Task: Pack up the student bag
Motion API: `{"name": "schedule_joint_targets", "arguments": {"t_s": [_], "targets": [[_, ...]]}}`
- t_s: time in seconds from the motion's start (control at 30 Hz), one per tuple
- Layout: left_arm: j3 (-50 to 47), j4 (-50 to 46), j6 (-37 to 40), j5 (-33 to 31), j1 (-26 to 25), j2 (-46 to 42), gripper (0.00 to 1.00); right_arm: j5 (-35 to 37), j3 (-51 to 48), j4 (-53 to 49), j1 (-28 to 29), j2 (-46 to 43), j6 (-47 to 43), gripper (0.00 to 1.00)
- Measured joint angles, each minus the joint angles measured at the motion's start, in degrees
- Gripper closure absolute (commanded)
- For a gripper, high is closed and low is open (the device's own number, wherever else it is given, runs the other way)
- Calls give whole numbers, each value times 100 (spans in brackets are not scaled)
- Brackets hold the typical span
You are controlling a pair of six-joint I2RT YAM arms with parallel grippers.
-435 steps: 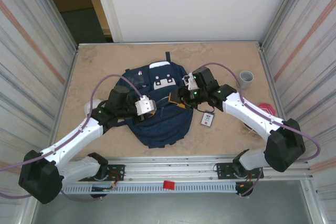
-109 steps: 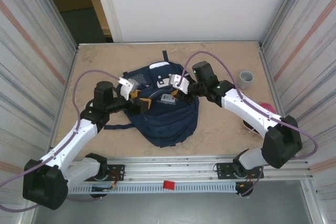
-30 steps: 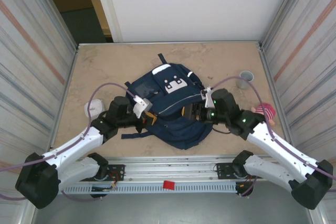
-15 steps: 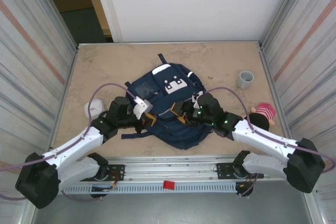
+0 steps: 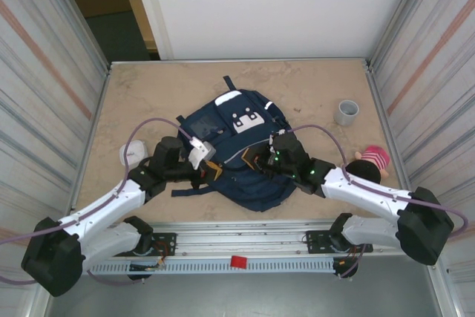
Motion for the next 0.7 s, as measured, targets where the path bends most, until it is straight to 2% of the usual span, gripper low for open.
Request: {"name": "schedule_joint_targets", "arguments": {"t_s": [0.17, 0.37, 0.53, 0.6, 0.7], "targets": [[175, -11, -44, 39, -481, 81, 96, 11, 61, 197, 66, 262, 2, 100], [490, -136, -153, -243, -879, 426, 90, 7, 170, 243, 96, 372, -11, 100], [579, -151, -188, -402, -1058, 496, 70, -306, 236, -24, -151, 374, -313, 98], [671, -144, -35, -402, -1141, 481, 59, -645, 439, -411, -372, 374, -695, 98], [815, -175, 267, -514, -1189, 323, 49, -1211, 857, -1069, -721, 428, -1449, 98]]}}
